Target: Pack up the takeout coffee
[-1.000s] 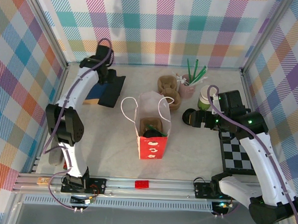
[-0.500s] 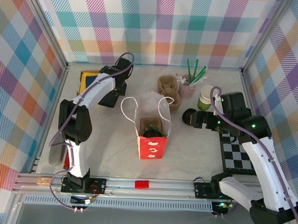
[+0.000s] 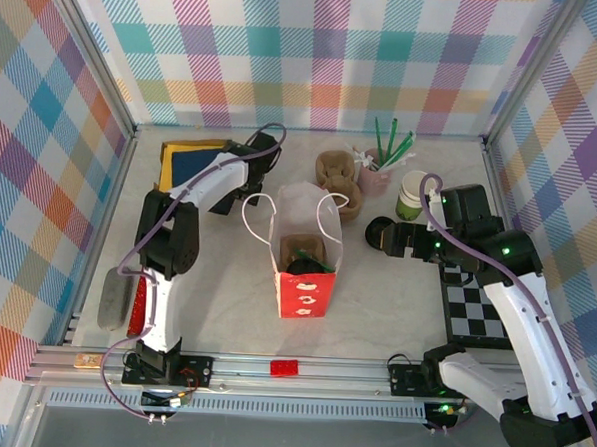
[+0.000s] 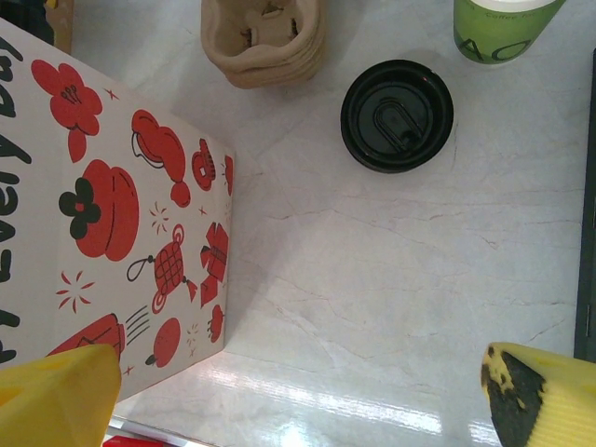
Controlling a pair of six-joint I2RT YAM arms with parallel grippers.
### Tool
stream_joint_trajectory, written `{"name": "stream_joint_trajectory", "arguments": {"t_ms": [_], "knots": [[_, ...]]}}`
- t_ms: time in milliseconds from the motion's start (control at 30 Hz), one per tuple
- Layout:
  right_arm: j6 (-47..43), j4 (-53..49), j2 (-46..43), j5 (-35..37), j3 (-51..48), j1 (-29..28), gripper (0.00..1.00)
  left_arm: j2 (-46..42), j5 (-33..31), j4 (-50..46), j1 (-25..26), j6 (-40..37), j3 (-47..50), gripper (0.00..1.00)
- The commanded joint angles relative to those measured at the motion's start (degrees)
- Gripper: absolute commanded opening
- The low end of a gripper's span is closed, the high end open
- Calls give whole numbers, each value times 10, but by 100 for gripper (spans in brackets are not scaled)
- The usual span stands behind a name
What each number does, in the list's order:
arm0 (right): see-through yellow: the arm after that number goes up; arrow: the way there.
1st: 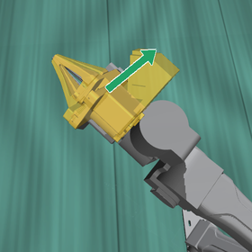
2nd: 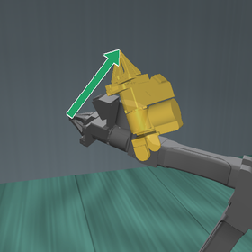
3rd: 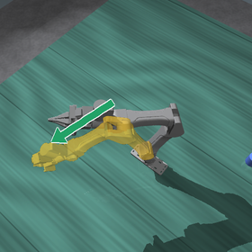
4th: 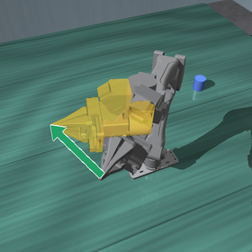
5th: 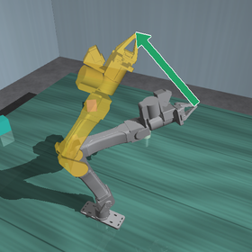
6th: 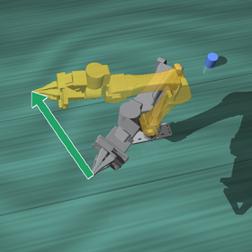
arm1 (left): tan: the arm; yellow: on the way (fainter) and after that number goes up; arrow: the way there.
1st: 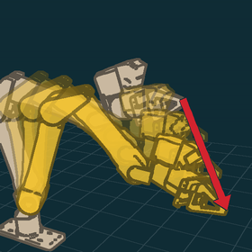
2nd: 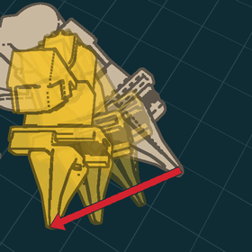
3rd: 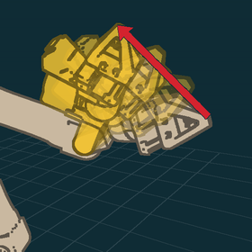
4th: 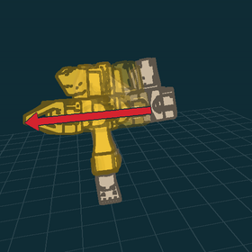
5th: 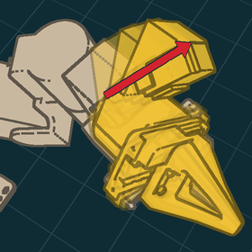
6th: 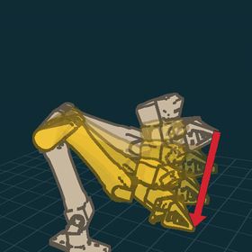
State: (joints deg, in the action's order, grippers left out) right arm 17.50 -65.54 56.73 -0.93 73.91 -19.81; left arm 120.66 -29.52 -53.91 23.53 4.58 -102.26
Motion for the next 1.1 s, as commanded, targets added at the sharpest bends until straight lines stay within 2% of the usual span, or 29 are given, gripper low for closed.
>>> {"name": "stream_joint_trajectory", "arguments": {"t_ms": [0,267,367,900,1067], "knots": [[-5,8,-5,-1,-3,3,99,20,-26,-14,5,-13,-19,69],[-6,10,-4,-1,-3,3,99,47,-53,-21,5,-27,-30,64],[-6,9,-3,0,-1,2,99,51,-70,-18,5,-31,-30,60],[-7,10,1,0,7,3,99,55,-103,-9,5,-56,-43,20],[-7,10,2,-3,7,2,99,45,-103,-13,5,-59,-44,15]]}}
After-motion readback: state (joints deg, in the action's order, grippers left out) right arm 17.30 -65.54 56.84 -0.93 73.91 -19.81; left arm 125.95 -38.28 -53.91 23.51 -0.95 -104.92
